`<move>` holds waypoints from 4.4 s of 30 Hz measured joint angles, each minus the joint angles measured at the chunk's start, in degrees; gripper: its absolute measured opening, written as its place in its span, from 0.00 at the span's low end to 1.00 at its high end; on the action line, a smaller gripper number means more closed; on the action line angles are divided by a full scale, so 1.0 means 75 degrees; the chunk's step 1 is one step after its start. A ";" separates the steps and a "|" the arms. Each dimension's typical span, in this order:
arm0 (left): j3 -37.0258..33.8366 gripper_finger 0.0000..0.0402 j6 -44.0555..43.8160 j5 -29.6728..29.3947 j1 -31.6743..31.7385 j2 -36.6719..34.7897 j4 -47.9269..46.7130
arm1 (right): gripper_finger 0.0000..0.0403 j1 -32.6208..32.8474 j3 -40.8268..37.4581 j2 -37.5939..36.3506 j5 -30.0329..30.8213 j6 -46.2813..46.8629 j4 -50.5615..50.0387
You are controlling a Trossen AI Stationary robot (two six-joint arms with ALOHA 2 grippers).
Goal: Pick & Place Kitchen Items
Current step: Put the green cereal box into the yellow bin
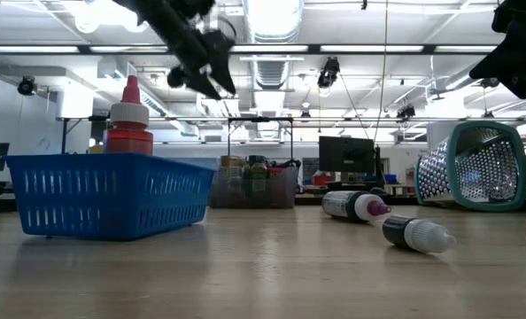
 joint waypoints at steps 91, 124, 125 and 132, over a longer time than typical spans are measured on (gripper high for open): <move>0.0436 0.58 0.1505 0.0074 -0.2895 -0.3382 -0.1776 | 0.02 0.0000 0.0000 0.0000 -0.0003 -0.0009 0.0000; 0.0992 0.58 0.0688 0.0700 -0.2909 -0.3331 -0.6075 | 0.02 -0.0003 0.0000 0.0000 0.0000 -0.0009 0.0000; 0.0958 0.58 0.0679 0.0610 -0.2909 -0.3298 -0.5953 | 0.02 -0.0001 0.0000 0.0000 0.0000 -0.0009 0.0000; 0.0839 0.58 0.0079 0.0338 -0.2909 -0.2858 -0.4423 | 0.02 -0.0003 0.0000 0.0000 0.0000 -0.0009 0.0000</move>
